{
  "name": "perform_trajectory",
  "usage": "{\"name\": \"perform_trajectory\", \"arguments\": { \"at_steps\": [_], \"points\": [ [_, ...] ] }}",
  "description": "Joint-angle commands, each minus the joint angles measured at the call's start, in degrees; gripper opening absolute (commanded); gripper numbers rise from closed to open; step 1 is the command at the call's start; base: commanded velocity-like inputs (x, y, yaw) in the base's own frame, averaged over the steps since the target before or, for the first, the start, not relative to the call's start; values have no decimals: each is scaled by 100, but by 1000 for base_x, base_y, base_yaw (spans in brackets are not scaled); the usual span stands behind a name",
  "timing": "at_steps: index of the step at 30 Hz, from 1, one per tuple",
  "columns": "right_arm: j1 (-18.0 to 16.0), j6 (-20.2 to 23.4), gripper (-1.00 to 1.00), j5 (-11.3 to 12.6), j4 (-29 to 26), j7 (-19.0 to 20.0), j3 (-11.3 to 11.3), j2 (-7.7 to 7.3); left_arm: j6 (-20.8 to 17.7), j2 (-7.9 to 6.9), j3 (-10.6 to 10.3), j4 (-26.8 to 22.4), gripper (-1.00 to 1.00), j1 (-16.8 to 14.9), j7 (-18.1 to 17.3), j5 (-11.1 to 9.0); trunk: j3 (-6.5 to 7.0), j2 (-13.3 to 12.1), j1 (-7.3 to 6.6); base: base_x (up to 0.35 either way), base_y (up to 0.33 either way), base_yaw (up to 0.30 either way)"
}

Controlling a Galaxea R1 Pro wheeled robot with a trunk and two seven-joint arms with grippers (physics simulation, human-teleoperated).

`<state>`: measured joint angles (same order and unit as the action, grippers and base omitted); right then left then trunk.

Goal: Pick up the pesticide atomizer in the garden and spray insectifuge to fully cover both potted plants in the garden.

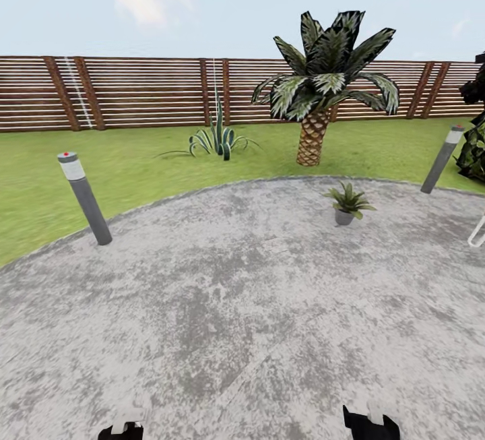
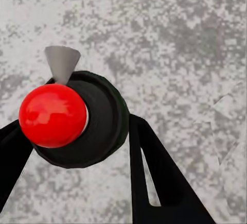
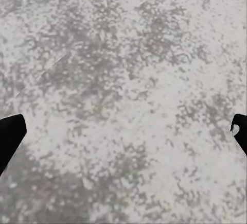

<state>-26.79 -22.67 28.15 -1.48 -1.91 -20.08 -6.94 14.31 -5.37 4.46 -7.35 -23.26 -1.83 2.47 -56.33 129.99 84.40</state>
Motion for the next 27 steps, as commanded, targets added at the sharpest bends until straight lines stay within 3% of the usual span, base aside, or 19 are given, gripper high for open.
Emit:
{"name": "perform_trajectory", "arguments": {
  "at_steps": [1, 12, 27],
  "points": [
    [-2, -9, 100, 32, -2, -20, -49, 0, 19, 1, 46, 5, -100, -4, -19, 26, -5, 2, 2, 338, 0, 0],
    [-2, -9, 100, 32, -2, -16, -49, 0, 19, 1, 46, 5, -100, -4, -20, 26, -5, 2, 2, 338, 0, -16],
    [-2, -9, 100, 32, -2, -18, -49, 0, 19, 1, 46, 5, -100, -4, -20, 26, -5, 2, 2, 338, 0, -246]
  ]
}}
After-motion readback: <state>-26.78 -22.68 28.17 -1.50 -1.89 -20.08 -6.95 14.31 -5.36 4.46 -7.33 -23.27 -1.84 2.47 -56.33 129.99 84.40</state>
